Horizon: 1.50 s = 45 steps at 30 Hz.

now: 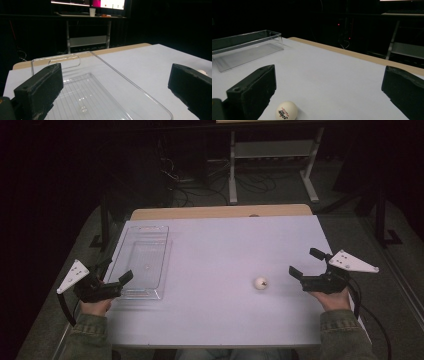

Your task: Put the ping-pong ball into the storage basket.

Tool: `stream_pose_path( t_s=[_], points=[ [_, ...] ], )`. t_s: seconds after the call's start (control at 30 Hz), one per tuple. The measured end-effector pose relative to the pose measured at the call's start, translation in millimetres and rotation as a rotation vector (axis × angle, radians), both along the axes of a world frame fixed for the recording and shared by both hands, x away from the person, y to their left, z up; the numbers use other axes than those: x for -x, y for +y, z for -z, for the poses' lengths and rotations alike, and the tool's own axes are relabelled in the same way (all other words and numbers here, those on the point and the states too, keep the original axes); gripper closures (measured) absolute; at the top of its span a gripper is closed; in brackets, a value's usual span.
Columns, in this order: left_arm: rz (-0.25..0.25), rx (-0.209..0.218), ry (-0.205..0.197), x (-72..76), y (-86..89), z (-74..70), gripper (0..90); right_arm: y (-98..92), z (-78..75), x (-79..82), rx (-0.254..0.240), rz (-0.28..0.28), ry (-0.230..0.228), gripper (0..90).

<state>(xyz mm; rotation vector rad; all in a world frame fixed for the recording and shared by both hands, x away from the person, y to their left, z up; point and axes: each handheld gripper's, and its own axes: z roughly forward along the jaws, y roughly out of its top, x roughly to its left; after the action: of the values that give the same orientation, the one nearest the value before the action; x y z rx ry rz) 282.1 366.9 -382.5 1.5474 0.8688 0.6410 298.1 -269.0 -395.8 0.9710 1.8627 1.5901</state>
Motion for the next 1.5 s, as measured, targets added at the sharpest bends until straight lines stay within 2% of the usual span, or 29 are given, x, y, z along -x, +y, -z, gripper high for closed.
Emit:
stream_pose_path(
  t_s=[0.2,0.27,0.4,0.67,0.93,1.1,1.5],
  points=[
    [-0.006,0.003,0.011,2.6,-1.5,-2.6,0.0,-0.7,-0.7,0.3,0.002,0.001,-0.011,0.0],
    [-0.007,-0.025,0.004,3.5,-3.6,-4.3,0.0,-0.6,-0.7,-0.1,0.008,0.001,-0.003,0.0],
    [-0.004,-0.050,0.025,2.2,-6.0,-2.5,0.0,0.7,-0.8,-0.4,0.007,-0.003,0.000,0.0],
    [0.009,-0.036,0.038,1.8,-5.5,-6.7,0.0,6.1,0.7,-2.1,0.048,-0.020,0.011,0.0],
    [0.026,-0.065,0.048,-0.2,-11.1,-14.2,0.0,6.9,1.0,-2.4,0.049,-0.022,0.015,0.0],
    [0.061,-0.095,0.055,-3.2,-19.4,-20.7,0.0,6.8,1.0,-2.3,0.047,-0.021,0.016,0.0],
    [0.092,-0.176,0.068,-9.6,-27.5,-36.8,0.0,5.5,1.5,-2.6,0.049,-0.018,0.022,0.0]
  ],
)
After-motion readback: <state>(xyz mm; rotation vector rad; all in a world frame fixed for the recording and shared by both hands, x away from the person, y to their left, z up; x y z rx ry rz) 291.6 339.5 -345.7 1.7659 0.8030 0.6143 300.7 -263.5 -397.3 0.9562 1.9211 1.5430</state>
